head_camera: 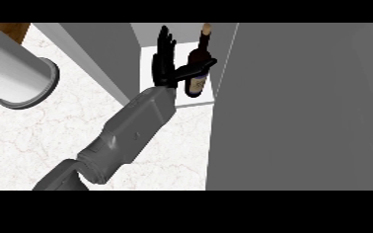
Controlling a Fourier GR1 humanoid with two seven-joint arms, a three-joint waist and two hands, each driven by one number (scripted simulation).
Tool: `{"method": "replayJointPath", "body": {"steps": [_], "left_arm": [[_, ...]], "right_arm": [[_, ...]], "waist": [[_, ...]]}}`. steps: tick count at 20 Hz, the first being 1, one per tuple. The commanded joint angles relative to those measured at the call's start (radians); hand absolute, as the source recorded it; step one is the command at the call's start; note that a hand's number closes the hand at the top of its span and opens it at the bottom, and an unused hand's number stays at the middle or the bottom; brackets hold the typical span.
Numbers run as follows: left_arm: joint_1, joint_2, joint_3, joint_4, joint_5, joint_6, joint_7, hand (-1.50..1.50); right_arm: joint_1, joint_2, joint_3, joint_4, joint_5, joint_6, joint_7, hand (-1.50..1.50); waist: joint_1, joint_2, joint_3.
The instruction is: Pick up the wine, place it into the cabinet and close the cabinet
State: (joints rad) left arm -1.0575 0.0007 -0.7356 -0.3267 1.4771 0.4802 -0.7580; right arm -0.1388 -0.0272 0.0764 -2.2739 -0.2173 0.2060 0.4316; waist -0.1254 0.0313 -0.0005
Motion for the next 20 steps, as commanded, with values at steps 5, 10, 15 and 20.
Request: {"method": "replayJointPath", "body": {"steps": [5, 10, 15, 20], "left_arm": [[0.000, -0.001, -0.059, -0.048, 0.009, 0.039, -0.044, -1.50], [0.009, -0.001, -0.072, -0.073, 0.025, 0.037, -0.105, -1.50], [0.086, -0.001, -0.100, -0.129, 0.053, -0.007, -0.154, -1.50], [0.049, -0.001, -0.133, -0.180, 0.077, 0.015, -0.131, -1.50]], "right_arm": [[-0.015, 0.007, 0.003, 0.039, 0.031, -0.005, -0.026, -1.50], [-0.004, 0.018, 0.032, 0.013, 0.042, -0.020, 0.000, -1.50], [0.054, 0.022, 0.064, -0.072, 0.043, -0.036, 0.052, -1.50], [0.016, 0.002, 0.018, -0.035, 0.021, -0.031, 0.051, -1.50]], "waist": [[0.020, -0.003, 0.000], [0.027, -0.008, 0.000], [0.038, -0.014, -0.001], [0.054, -0.016, 0.000]]}}
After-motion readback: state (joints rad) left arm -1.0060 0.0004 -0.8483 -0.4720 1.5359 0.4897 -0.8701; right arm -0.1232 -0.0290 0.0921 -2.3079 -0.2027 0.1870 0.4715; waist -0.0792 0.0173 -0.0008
